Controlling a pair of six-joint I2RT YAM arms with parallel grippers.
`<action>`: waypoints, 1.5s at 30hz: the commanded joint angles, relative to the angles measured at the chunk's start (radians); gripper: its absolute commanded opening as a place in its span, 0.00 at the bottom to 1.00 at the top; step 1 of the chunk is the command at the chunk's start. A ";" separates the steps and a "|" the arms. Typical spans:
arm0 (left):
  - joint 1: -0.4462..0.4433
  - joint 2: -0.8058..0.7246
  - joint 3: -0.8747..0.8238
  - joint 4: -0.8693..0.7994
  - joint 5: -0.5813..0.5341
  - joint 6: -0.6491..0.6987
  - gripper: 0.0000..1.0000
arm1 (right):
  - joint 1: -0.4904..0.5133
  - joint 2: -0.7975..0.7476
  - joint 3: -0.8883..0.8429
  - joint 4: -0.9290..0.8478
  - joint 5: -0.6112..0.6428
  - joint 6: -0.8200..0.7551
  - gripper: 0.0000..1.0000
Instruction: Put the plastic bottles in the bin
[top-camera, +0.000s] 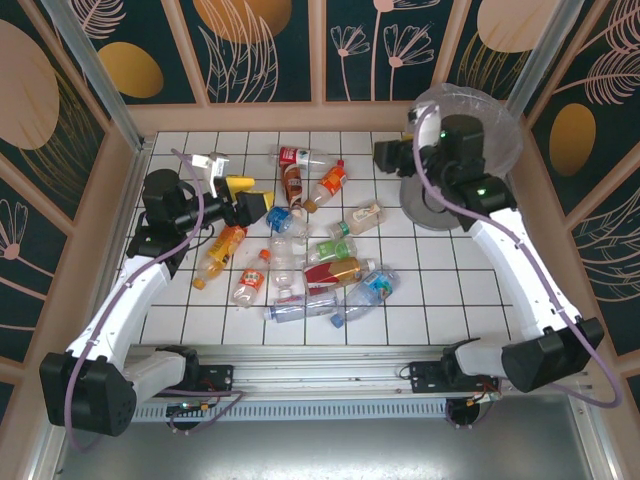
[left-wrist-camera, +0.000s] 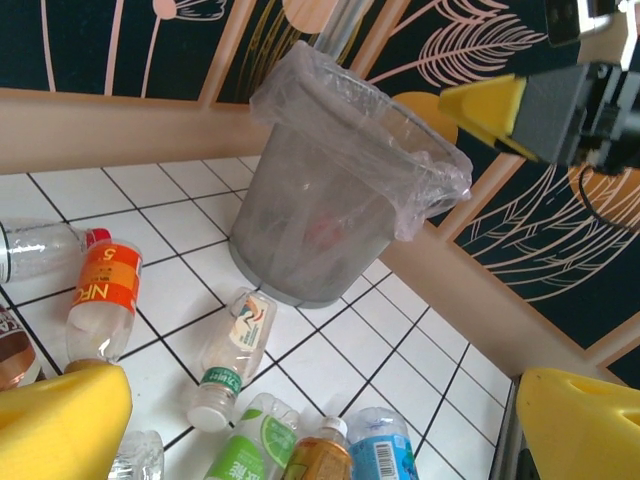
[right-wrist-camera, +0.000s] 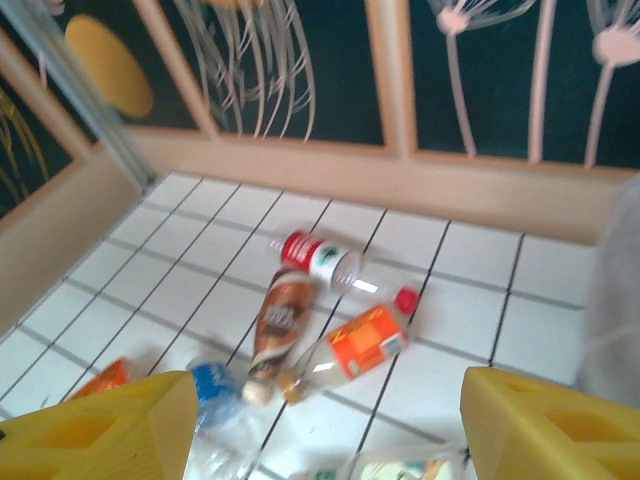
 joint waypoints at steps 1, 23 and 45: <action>-0.007 -0.022 0.029 -0.056 -0.002 0.064 0.99 | 0.065 -0.033 -0.050 -0.048 0.070 0.031 0.71; -0.007 0.002 0.065 -0.266 0.003 0.198 0.99 | 0.459 -0.018 -0.385 -0.243 0.082 0.241 0.66; -0.007 -0.060 0.055 -0.264 -0.321 0.181 0.99 | 0.816 0.359 -0.239 -0.110 0.170 -0.150 0.69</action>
